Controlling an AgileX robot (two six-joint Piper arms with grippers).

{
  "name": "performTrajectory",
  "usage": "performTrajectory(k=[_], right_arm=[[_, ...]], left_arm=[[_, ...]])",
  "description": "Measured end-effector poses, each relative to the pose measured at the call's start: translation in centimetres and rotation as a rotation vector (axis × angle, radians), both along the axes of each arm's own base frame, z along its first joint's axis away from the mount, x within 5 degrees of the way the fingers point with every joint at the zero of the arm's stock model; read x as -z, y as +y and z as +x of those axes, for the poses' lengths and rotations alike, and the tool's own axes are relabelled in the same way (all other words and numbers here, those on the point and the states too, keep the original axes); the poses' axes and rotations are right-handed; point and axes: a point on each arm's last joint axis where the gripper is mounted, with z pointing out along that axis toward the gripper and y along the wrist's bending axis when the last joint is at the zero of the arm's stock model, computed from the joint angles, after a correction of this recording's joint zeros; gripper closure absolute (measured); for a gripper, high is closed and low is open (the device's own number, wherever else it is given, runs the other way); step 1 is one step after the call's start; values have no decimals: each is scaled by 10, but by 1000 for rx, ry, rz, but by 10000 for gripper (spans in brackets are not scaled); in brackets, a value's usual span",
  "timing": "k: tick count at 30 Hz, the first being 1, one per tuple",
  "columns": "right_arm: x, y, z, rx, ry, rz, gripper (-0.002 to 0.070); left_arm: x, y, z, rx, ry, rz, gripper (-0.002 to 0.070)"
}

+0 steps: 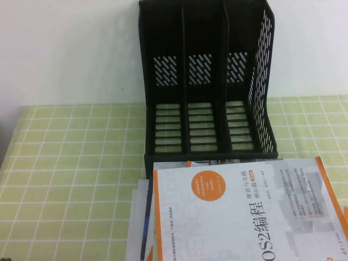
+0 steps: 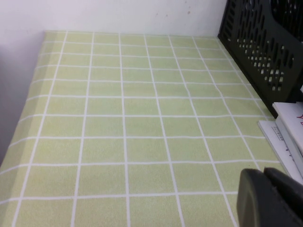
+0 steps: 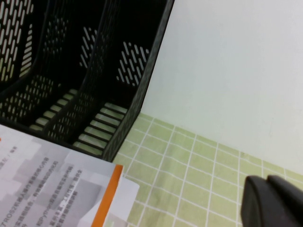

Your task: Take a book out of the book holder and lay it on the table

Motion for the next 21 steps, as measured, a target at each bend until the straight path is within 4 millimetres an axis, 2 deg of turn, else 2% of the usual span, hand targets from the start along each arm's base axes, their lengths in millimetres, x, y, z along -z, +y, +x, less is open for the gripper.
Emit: performTrajectory(k=[21], right_arm=[[-4,-5,-4,18,-34,22,678]], left_arm=[[0,0,0,0,0,-1,678]])
